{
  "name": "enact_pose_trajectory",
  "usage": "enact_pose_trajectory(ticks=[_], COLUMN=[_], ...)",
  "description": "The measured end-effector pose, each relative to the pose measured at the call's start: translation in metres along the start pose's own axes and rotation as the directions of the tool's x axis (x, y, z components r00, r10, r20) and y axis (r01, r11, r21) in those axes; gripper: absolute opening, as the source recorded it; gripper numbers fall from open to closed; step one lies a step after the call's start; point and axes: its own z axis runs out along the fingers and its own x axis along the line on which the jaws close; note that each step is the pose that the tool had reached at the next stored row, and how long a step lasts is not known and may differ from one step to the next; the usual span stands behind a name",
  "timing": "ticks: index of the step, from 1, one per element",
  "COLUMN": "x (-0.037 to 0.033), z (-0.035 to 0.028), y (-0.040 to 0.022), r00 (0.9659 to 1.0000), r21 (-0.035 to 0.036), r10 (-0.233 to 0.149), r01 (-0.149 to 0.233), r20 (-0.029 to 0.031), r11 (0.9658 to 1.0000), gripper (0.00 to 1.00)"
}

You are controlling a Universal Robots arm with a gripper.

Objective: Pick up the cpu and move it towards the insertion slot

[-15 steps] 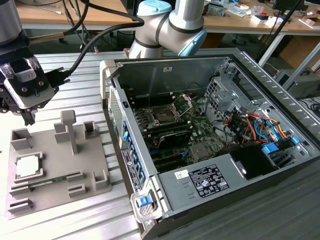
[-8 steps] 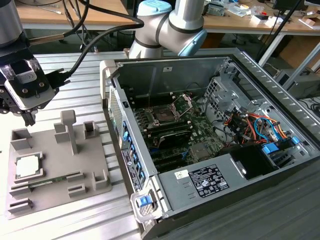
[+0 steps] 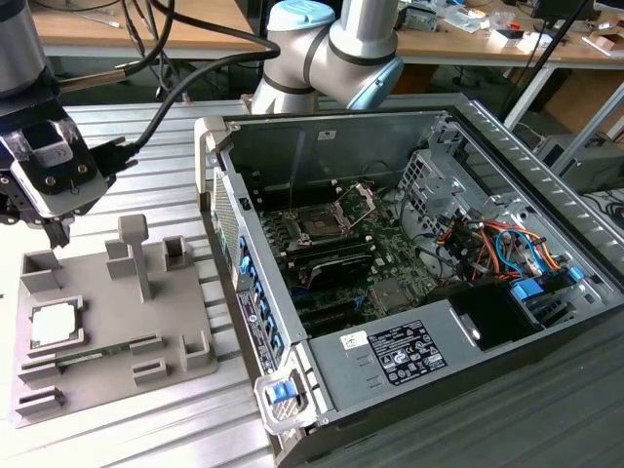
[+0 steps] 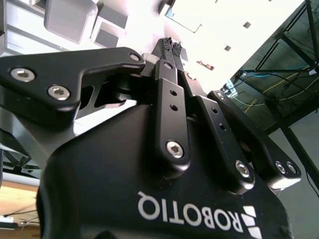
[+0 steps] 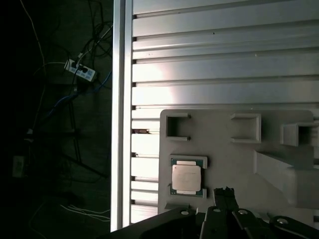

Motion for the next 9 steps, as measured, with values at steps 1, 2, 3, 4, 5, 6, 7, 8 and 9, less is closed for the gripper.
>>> enact_pose_trajectory(ticks=[1, 2, 3, 4, 5, 6, 7, 8, 9], x=[0.0, 0.0, 0.0, 0.0, 0.0, 0.0, 0.0, 0.0, 0.0], z=[0.0004, 0.0008, 0.001, 0.0016, 0.0018, 0.0021, 0.0024, 0.0027, 0.0029], y=[0.0, -0.0001, -0.0001, -0.0001, -0.0002, -0.0002, -0.0002, -0.0003, -0.0003], r00=[1.0, 1.0, 1.0, 1.0, 1.0, 1.0, 1.0, 1.0, 1.0], r21=[0.0, -0.0001, 0.0, 0.0, 0.0, 0.0, 0.0, 0.0, 0.0], r10=[0.0, 0.0, 0.0, 0.0, 0.0, 0.0, 0.0, 0.0, 0.0], r01=[0.0, 0.0, 0.0, 0.0, 0.0, 0.0, 0.0, 0.0, 0.0], r20=[0.0001, 0.0001, 0.0, 0.0, 0.0, 0.0, 0.0, 0.0, 0.0], r11=[1.0, 1.0, 1.0, 1.0, 1.0, 1.0, 1.0, 1.0, 1.0], gripper=[0.11, 0.11, 0.11, 0.11, 0.11, 0.11, 0.11, 0.11, 0.11])
